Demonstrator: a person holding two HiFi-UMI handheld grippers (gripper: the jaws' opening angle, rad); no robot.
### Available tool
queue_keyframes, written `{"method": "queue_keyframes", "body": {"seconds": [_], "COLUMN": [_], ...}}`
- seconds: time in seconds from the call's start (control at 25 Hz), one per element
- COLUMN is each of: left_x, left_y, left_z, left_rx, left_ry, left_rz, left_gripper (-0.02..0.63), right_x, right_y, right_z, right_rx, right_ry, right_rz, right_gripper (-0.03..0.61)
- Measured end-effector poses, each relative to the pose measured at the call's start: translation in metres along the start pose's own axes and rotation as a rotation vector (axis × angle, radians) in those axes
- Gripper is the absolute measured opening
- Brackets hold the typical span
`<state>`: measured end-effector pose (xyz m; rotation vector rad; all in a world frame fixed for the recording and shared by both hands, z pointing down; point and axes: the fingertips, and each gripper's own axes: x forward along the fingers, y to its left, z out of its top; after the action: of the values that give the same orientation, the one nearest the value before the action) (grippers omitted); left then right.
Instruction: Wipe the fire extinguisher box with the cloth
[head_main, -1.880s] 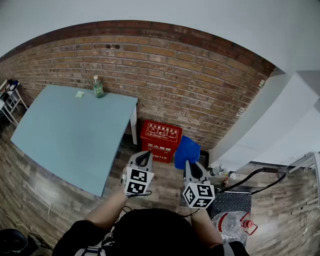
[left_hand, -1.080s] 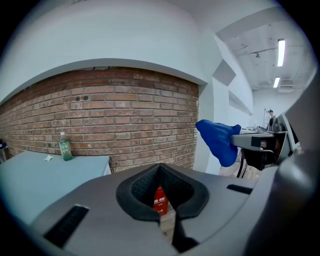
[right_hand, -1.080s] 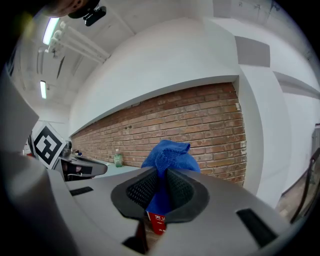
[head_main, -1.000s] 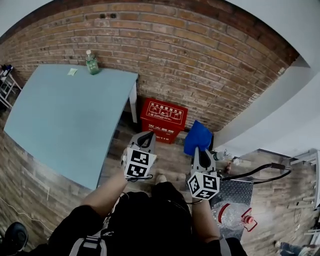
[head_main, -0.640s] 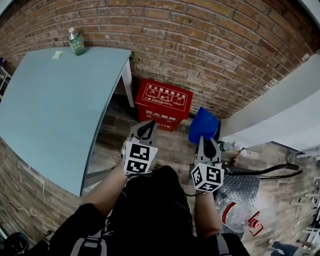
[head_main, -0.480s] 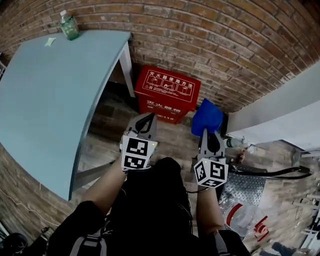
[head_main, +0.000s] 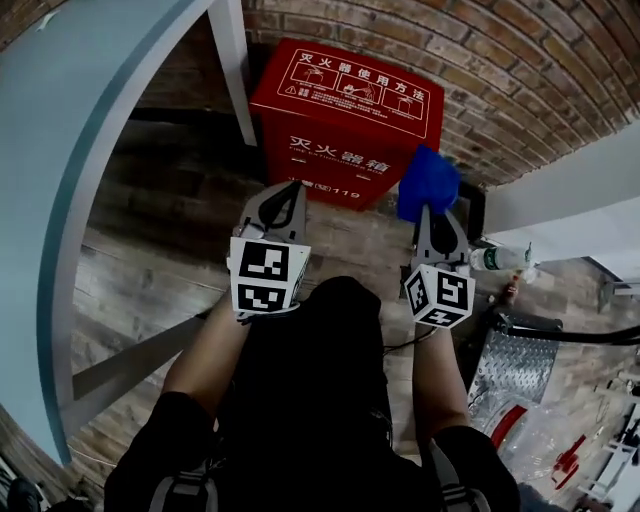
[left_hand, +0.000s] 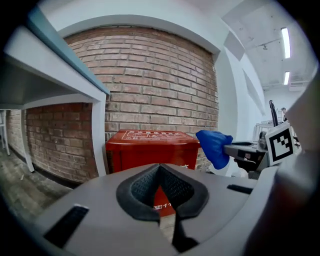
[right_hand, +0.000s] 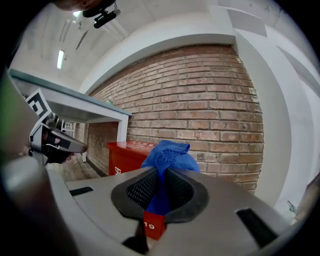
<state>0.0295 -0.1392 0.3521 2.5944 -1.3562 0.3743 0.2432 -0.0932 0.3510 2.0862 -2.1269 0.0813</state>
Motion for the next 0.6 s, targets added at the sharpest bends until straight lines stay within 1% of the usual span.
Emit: {"method": "queue_keyframes", "body": {"seconds": [0.12, 0.2, 0.32, 0.44, 0.6], "left_x": [-0.002, -0.004, -0.003, -0.002, -0.006], "left_y": [0.004, 0.005, 0.006, 0.003, -0.002], "left_z": [-0.023, -0.036, -0.050, -0.054, -0.058], "left_rx": [-0.020, -0.062, -0.115, -0.094, -0.073], "left_ry": [0.008, 0.022, 0.034, 0.027, 0.025], "left_rz": [0.009, 0.015, 0.016, 0.022, 0.023], "left_gripper": [0.006, 0.006, 0.006, 0.006, 0.006], "right_x": [0.015, 0.024, 0.044, 0.063, 0.081], "right_y": [0.009, 0.016, 0.022, 0.017, 0.006], "right_z": [-0.018, -0.024, -0.031, -0.037, -0.043], "right_rx": [-0.002, -0.012, -0.058, -0.077, -0.042], "right_ry": [0.010, 0.020, 0.041, 0.056, 0.075], "right_rz": [0.013, 0.029, 0.039, 0.026, 0.005], "right_gripper": [0.048, 0.048, 0.048, 0.048, 0.048]}}
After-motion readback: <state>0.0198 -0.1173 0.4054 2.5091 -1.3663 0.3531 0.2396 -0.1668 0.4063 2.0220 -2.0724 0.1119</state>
